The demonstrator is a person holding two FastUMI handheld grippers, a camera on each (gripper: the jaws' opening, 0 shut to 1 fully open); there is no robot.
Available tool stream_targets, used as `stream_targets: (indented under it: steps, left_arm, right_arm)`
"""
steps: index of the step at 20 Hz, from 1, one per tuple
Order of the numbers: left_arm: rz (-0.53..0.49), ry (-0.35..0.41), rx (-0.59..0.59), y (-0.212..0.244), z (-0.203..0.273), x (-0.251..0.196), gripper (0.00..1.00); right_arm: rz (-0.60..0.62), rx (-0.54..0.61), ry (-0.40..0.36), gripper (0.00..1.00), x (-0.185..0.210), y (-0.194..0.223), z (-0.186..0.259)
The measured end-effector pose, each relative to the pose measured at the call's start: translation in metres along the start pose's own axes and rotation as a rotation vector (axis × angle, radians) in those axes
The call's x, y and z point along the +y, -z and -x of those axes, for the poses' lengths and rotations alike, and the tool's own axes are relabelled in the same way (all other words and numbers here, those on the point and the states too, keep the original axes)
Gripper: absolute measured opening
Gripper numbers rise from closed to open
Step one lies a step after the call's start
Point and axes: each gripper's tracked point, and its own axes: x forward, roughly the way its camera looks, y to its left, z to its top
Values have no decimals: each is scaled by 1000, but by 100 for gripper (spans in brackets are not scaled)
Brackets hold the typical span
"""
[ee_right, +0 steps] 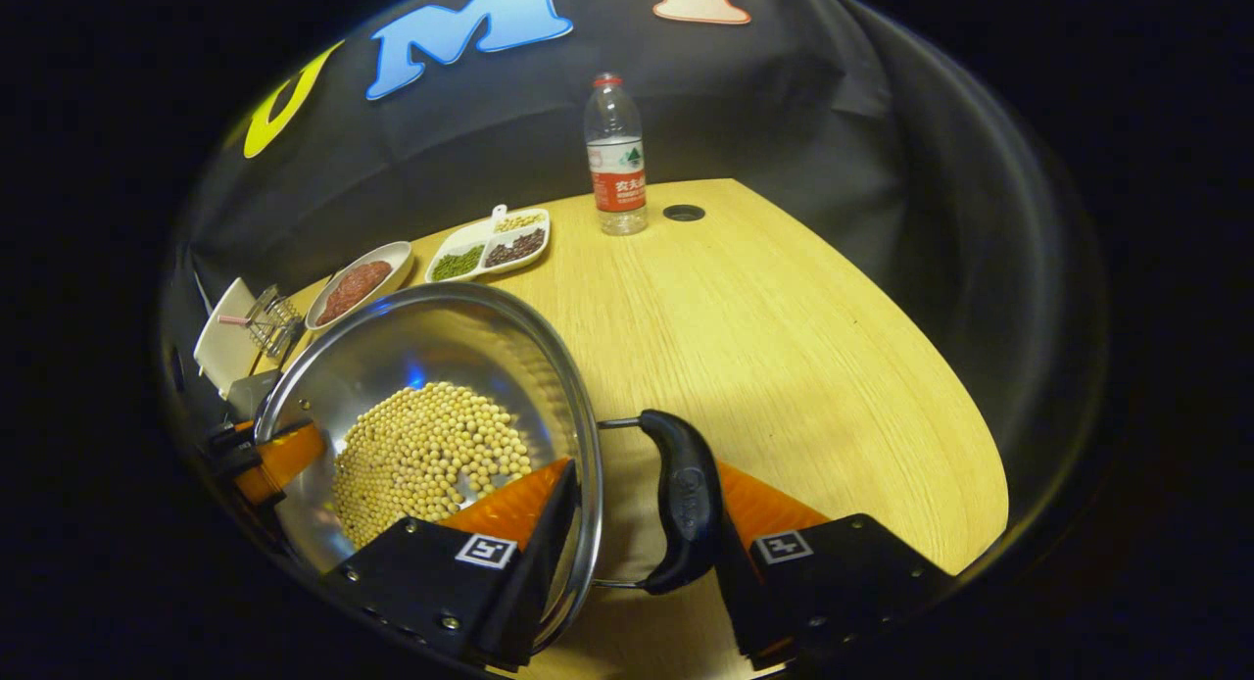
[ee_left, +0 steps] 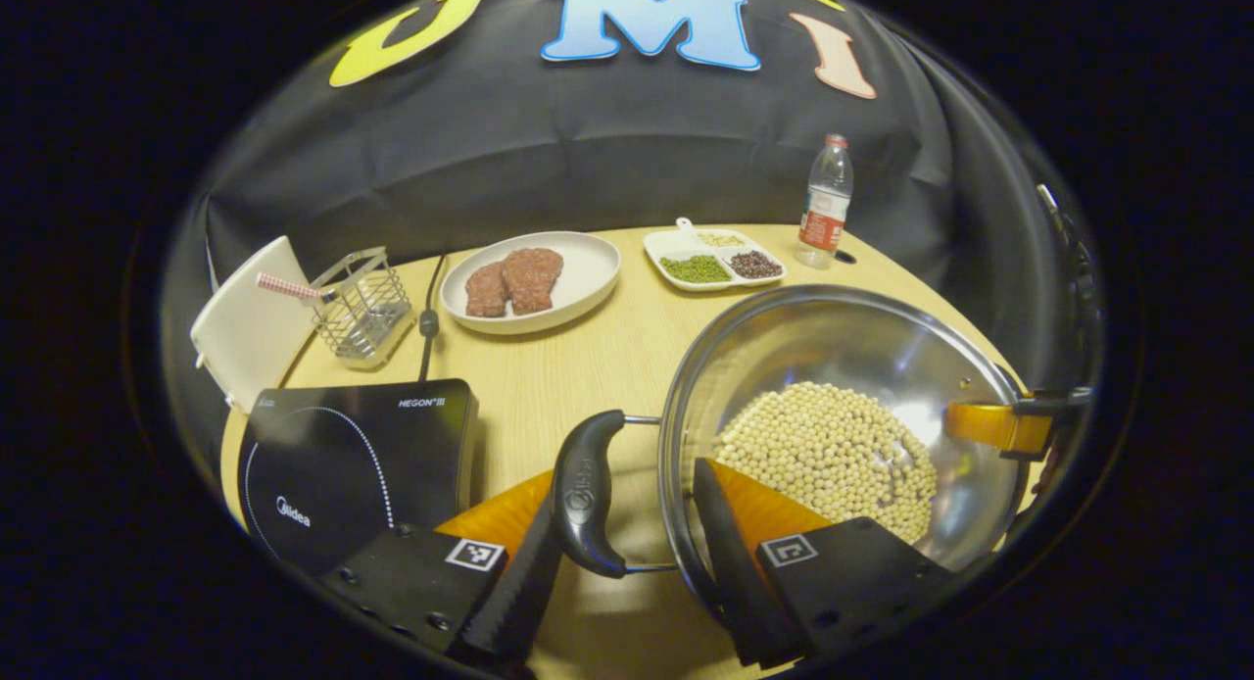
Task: First push the handle of the pot to place it horizontally, then grasp the pot with both hands and set it on the induction cooktop.
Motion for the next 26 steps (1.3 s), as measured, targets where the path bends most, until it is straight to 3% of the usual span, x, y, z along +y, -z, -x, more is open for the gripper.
stream_targets:
  steps: [1,2,3,5,9,10,11,22,26]
  left_arm:
    - [0,-3,2,0,0,0,79]
    - [2,-8,3,1,0,1,78]
    - [3,-9,5,0,-1,0,77]
    - [4,-12,11,0,-1,1,80]
    - [25,-13,14,-1,2,0,70]
    - [20,-18,11,-2,2,1,77]
    - [25,-24,9,-3,3,2,70]
    - [47,-43,-51,-27,19,14,74]
    - [54,-49,-76,-29,24,19,70]
  right_arm:
    - [-11,13,-5,74,3,2,-3]
    - [-34,12,-15,73,3,0,-2]
    - [-48,19,-14,65,3,2,-2]
    - [-19,12,3,69,2,2,-1]
    - [-29,13,13,69,4,2,2]
    - [-22,12,16,69,4,1,3]
    - [-13,8,19,69,4,1,5]
    - [11,-27,12,69,14,-20,37]
    - [31,-50,6,69,22,-30,58]
